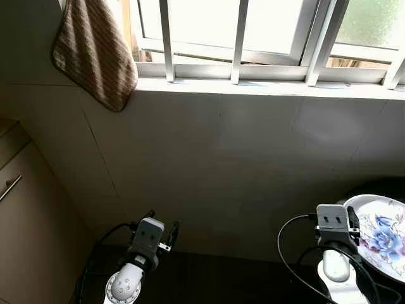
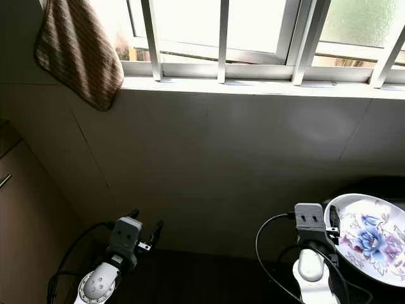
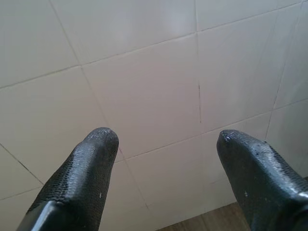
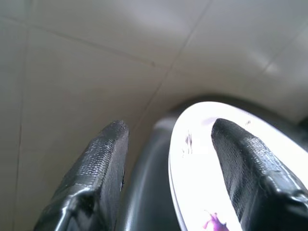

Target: Kitchen organization

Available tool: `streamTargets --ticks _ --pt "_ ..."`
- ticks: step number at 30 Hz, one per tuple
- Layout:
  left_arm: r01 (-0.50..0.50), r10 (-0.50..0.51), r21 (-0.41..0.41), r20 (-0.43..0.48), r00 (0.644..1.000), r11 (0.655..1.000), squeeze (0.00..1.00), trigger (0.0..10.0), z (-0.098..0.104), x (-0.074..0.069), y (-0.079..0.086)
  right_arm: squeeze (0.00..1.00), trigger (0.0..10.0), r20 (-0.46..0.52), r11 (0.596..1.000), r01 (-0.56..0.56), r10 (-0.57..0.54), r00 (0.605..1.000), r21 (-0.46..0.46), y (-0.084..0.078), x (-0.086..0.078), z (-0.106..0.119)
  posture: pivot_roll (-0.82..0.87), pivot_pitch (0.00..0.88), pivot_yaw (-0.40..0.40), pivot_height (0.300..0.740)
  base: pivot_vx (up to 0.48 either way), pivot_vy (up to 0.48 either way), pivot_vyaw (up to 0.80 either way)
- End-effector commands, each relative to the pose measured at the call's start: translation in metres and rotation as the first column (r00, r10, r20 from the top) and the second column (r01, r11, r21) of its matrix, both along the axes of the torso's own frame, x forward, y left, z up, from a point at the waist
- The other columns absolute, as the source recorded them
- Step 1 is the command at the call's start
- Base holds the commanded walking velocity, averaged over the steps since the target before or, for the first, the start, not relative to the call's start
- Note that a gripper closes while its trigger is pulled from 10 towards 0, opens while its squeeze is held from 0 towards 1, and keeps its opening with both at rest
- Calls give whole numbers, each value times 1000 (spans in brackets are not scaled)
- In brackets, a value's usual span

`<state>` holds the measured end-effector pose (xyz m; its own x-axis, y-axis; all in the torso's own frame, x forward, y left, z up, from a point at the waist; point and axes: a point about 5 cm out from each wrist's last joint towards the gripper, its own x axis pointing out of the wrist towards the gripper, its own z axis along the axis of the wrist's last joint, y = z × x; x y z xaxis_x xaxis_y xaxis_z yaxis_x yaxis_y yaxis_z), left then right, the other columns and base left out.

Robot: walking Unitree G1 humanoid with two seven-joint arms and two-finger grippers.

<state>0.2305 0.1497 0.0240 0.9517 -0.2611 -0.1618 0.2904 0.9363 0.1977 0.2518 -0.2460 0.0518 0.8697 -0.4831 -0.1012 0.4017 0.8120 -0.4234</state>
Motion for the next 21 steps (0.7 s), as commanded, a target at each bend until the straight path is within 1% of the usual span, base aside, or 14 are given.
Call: streamTargets --ticks 1,3,5,6,8,14,15,16,17,18,21 --pt "-4 4 -4 10 1000 1000 0 10000 2 1 0 0 10000 -8 998 39 -39 999 57 -4 2 2 46 0 -9 740 0 0 0" --pt "-5 5 -4 10 1000 1000 0 10000 2 1 1 0 10000 -54 988 98 -92 994 124 -9 4 1 40 0 -10 740 0 0 0" --pt "-6 6 -4 10 1000 1000 0 10000 2 1 1 0 10000 -90 973 133 -118 989 186 -10 6 2 38 0 -12 740 0 0 0" --pt "-6 6 -4 10 1000 1000 0 10000 2 1 1 0 10000 -90 973 133 -118 989 186 -10 6 2 38 0 -12 740 0 0 0" --pt "-6 6 -5 9 1000 1000 0 10000 2 2 0 0 10000 -130 960 171 -145 981 221 -11 4 -1 40 0 -14 740 0 0 0" --pt "-6 6 -8 9 1000 1000 0 10000 2 1 -1 0 10000 -158 947 204 -169 973 246 -14 4 -1 39 0 -18 740 0 0 0" --pt "-6 6 -9 9 1000 1000 0 10000 2 1 -1 0 10000 -188 940 222 -176 966 258 -12 4 -2 41 0 -19 740 0 0 0" --pt "-6 6 -9 9 1000 1000 0 10000 2 1 -1 0 10000 -188 940 222 -176 966 258 -12 4 -2 41 0 -19 740 0 0 0" --pt "-6 7 -10 9 1000 1000 0 10000 1 1 -1 0 10000 -211 949 213 -165 964 232 -12 4 -2 40 0 -20 740 0 0 0" --pt "-6 7 -11 8 1000 1000 0 10000 1 1 -1 0 4549 -238 957 210 -160 958 200 -11 4 -2 41 0 -23 740 0 0 0" --pt "-6 7 -12 9 1000 1000 0 10000 1 1 -2 0 4627 -254 961 210 -160 954 182 -10 4 -2 41 0 -23 740 0 0 0"
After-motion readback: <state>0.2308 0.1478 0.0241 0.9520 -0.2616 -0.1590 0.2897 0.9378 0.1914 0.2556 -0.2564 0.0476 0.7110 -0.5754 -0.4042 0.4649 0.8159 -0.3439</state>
